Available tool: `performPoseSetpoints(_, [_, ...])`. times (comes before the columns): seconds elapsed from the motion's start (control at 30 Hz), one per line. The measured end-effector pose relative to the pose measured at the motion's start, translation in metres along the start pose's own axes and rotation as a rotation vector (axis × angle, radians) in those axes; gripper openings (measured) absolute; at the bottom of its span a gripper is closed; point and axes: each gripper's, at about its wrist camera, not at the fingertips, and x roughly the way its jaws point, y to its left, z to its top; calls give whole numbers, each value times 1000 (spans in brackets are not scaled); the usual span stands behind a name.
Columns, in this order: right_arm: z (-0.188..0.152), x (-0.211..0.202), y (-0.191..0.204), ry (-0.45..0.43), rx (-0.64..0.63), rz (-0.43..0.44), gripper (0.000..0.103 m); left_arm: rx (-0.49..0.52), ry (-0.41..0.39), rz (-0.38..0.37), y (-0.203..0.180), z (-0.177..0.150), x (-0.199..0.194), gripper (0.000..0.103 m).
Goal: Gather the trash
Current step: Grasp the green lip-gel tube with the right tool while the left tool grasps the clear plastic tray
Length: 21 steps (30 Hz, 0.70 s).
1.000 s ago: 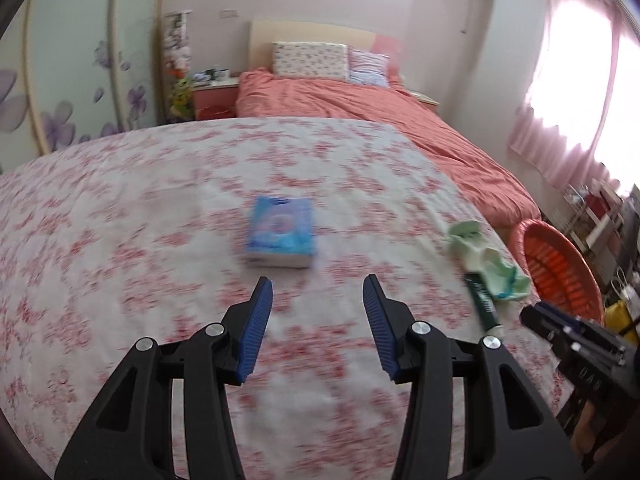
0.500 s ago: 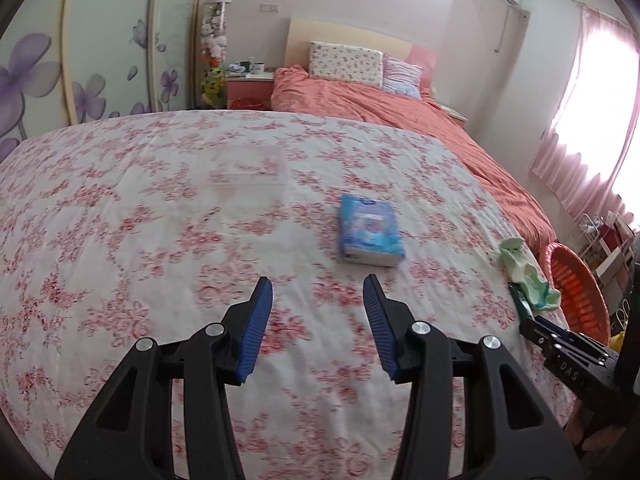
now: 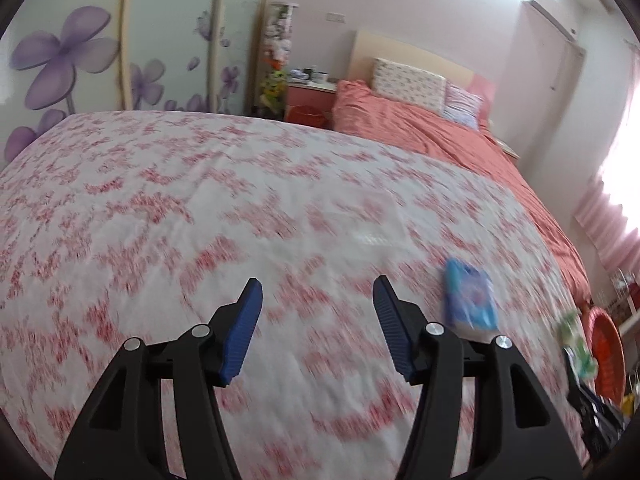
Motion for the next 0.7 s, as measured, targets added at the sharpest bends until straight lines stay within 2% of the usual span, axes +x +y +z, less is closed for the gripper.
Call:
performPoseSetpoints(0.17, [3,-5,-1,-12,3,2,18,7,16,37,1,29,26,54])
performPoseSetpoints(0.37, [3,-7,-4,-12,6,-5,18,40,94,86,0,43,62,38])
performPoseSetpoints(0.5, [2,-10,-6,-15,7,-11,18,35,165,70,4,38,80,24])
performPoseSetpoints(0.53, [2,-10,-7,-15,7,-12,18,35,173,67,3,37,81,20])
performPoseSetpoints(0.6, [2,-12,-8,-19,9,-15,18,52,169,69,1,33,81,6])
performPoseSetpoints(0.7, [4,-15,-9,-26,8,-18,18,59,153,61,-2,32,72,4])
